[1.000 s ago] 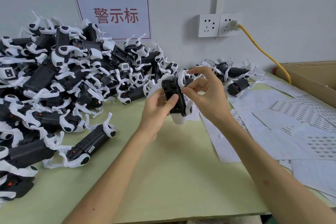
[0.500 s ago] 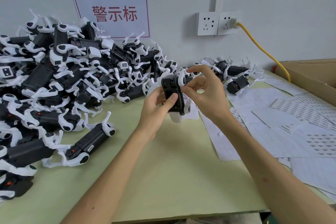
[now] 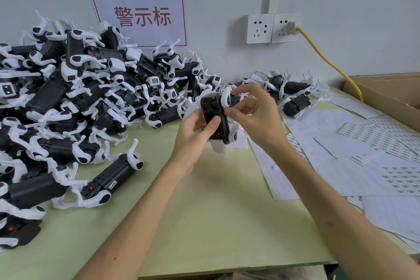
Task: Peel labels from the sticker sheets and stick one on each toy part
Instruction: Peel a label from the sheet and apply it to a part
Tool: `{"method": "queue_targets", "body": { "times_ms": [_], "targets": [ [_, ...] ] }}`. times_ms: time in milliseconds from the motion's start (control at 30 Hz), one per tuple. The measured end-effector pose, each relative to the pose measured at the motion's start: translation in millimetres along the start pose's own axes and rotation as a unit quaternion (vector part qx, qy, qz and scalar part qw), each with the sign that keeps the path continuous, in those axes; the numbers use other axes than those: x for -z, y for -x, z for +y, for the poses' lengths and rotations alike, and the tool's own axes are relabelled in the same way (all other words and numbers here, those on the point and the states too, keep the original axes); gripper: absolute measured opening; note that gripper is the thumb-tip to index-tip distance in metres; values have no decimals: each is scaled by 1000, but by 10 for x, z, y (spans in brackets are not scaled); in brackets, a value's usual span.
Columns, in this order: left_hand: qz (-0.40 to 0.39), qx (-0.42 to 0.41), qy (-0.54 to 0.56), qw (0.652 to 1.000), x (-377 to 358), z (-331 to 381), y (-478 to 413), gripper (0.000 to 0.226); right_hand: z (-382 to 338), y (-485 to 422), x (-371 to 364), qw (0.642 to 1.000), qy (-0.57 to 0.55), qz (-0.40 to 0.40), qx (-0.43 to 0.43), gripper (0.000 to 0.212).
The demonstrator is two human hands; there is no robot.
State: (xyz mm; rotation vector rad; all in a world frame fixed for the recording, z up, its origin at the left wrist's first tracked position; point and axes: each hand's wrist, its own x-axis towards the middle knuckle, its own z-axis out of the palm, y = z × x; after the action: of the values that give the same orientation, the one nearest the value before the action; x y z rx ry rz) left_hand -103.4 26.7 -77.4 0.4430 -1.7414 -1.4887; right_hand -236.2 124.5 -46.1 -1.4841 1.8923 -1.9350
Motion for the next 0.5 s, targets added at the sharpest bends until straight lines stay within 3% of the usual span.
{"method": "queue_targets", "body": {
  "times_ms": [233,367,500],
  "targets": [
    [-15,35,25,999,5,58,4,19,6,2,-17,999,-10,-28,-38,9],
    [-36,74,76,994,20,87,6,31,-1,-6,-17,995,-52,-57,-66,23],
    [-57,85,116,988,16,92,3,40,-13,-15,-11,982,-143,-82,-92,18]
  ]
}}
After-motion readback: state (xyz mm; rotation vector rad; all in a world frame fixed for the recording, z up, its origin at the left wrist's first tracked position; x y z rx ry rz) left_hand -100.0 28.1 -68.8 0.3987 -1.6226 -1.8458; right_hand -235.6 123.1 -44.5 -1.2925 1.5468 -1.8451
